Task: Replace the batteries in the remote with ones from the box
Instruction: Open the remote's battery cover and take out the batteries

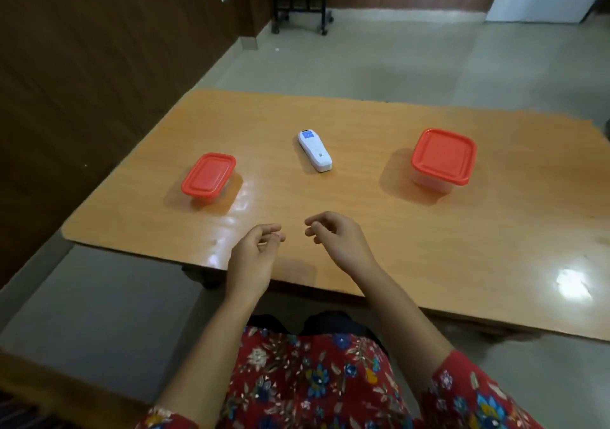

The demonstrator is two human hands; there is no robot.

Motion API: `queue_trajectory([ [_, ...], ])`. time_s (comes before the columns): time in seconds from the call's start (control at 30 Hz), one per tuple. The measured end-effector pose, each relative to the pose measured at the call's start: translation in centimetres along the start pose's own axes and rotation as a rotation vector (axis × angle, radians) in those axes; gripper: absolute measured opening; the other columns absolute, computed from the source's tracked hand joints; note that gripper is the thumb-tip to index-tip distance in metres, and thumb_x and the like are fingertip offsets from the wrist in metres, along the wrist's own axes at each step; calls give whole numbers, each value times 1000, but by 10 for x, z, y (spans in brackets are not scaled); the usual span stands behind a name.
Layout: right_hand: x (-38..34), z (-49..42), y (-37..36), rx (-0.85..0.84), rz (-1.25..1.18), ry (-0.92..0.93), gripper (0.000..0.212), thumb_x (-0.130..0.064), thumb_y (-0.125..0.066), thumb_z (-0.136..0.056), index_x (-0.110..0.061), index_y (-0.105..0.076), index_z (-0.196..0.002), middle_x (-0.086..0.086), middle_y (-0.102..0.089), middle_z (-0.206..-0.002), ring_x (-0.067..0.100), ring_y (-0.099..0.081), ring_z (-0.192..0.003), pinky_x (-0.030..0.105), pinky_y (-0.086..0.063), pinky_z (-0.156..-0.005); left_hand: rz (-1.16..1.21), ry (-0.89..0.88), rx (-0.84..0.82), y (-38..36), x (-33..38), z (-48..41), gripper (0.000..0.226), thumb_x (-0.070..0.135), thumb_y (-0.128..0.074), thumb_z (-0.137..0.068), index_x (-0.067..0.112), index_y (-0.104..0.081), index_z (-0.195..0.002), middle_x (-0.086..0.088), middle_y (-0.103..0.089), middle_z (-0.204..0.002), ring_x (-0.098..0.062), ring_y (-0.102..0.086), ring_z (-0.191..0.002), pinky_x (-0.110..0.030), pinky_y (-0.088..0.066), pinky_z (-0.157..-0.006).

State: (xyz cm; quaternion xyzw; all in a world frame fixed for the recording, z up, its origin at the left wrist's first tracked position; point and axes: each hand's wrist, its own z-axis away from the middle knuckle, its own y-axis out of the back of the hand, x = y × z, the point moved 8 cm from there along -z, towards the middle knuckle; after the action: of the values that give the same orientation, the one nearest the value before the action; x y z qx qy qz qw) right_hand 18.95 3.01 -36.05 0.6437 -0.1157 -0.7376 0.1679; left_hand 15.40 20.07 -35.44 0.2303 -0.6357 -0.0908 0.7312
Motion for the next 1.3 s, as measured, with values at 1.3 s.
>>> queue_trajectory([
  [1.3,9,-237,10,304,762,-127,84,-60,-59,-78,-11,-33,-140,11,-42,-136,29,-37,-127,40,-35,-97,550,81,111,-47,-15,-118,19,16,-51,-94,28,-63,-104,8,-69,-104,-14,-63,-103,-28,-48,-89],
])
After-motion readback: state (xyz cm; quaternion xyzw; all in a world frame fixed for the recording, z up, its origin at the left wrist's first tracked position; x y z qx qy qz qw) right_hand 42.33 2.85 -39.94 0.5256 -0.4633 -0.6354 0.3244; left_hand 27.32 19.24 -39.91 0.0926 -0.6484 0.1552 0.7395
